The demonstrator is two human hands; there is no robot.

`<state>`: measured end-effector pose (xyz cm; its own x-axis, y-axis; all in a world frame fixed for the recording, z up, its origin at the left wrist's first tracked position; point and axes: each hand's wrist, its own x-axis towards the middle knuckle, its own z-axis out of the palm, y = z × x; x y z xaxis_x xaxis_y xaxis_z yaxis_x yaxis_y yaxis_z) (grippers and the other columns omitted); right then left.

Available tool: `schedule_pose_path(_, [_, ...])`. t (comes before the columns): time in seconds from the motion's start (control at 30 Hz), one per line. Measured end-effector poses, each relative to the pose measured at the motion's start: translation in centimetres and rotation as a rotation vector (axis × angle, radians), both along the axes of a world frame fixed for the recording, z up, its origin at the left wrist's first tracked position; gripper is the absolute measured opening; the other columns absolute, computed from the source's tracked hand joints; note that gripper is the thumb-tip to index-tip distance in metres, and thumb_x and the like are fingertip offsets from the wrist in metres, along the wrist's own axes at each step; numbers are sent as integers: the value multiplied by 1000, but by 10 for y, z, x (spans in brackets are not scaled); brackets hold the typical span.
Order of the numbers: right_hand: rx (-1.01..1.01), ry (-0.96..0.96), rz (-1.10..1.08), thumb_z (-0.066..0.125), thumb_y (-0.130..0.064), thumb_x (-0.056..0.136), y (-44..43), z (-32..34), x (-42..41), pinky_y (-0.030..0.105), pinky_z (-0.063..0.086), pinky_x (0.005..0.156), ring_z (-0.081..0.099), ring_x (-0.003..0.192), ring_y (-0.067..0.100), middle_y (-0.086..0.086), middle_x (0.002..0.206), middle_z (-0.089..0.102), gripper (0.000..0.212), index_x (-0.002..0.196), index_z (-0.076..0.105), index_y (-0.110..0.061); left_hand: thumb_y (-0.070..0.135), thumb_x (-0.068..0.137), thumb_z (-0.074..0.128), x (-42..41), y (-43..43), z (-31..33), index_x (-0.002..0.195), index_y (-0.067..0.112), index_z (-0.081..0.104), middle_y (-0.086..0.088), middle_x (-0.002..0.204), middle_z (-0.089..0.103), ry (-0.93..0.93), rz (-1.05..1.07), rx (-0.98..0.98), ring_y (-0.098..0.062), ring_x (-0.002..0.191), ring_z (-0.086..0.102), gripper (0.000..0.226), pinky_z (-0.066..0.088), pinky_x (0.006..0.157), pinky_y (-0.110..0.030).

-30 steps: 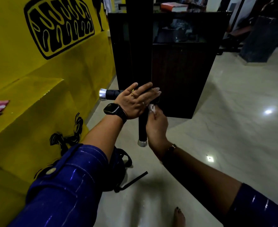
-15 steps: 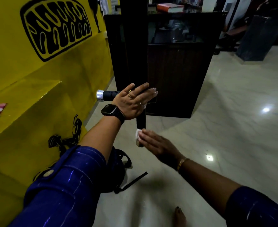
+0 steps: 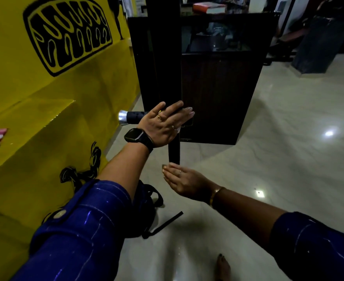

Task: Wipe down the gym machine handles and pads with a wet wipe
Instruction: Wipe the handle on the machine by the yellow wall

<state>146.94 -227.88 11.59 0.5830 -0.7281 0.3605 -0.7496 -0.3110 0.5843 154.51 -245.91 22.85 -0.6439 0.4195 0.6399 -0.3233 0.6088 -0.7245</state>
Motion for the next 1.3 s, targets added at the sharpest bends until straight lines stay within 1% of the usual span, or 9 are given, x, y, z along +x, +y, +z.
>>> schedule_pose_path(0.4, [37,-130,-72,43,-6,97,12,-30,10,44,30,115,51,127,30,16,131,59,32,122,63,-6,28,95,37,0,2,2,147,26,43,6,153,33,10,-41,14,-16,151,0,53,-2,122,-37])
schedule_pose_path(0.6, [23,-565,-36,39,-5,99,40,-40,-8,33,53,92,61,115,26,14,122,65,33,117,67,-4,29,97,31,-1,2,0,146,27,44,6,152,31,16,-19,16,-15,151,-2,51,-4,122,-36])
schedule_pose_path(0.7, [-195,-1036,-284,43,-8,94,31,-18,-10,35,58,82,68,99,27,17,110,69,30,109,69,-3,31,96,34,-1,1,-1,148,27,42,6,153,31,21,-5,13,-16,151,-4,52,-7,122,-37])
schedule_pose_path(0.8, [-314,-1872,-604,52,-6,94,7,28,-11,36,56,84,66,99,26,15,107,69,24,113,67,-4,33,96,38,0,0,-1,149,27,39,6,154,31,11,10,12,-17,151,-4,53,-8,122,-38])
schedule_pose_path(0.9, [-67,-2601,-273,48,-8,98,-13,73,-9,29,52,88,60,104,19,5,109,61,30,128,54,-6,34,97,36,0,1,-1,149,27,39,5,154,30,11,10,19,-17,151,-4,52,-8,122,-38])
schedule_pose_path(1.0, [82,-2475,-80,44,-13,101,-25,91,9,30,49,80,60,90,16,6,101,63,22,116,60,-9,33,98,34,2,3,0,148,27,38,5,153,31,1,3,32,-16,151,-3,51,-7,122,-37])
schedule_pose_path(1.07, [15,-2316,-271,45,-19,102,-32,84,20,31,45,69,56,77,14,3,86,63,21,96,65,-15,33,96,36,3,3,1,148,26,37,5,153,32,-3,-2,24,-16,151,-3,52,-5,121,-37])
schedule_pose_path(1.2, [70,-1945,-648,42,-11,101,-25,42,22,32,44,70,55,81,17,12,97,67,27,112,67,-7,29,98,32,3,5,2,147,26,38,5,151,33,-1,-8,33,-16,151,-2,50,-1,120,-37])
schedule_pose_path(1.3, [266,-2068,-703,47,-10,99,-4,10,23,18,44,63,56,80,14,6,96,66,26,112,68,-2,29,99,26,4,7,2,146,27,38,6,150,34,-10,19,41,-16,151,-4,48,-3,121,-36])
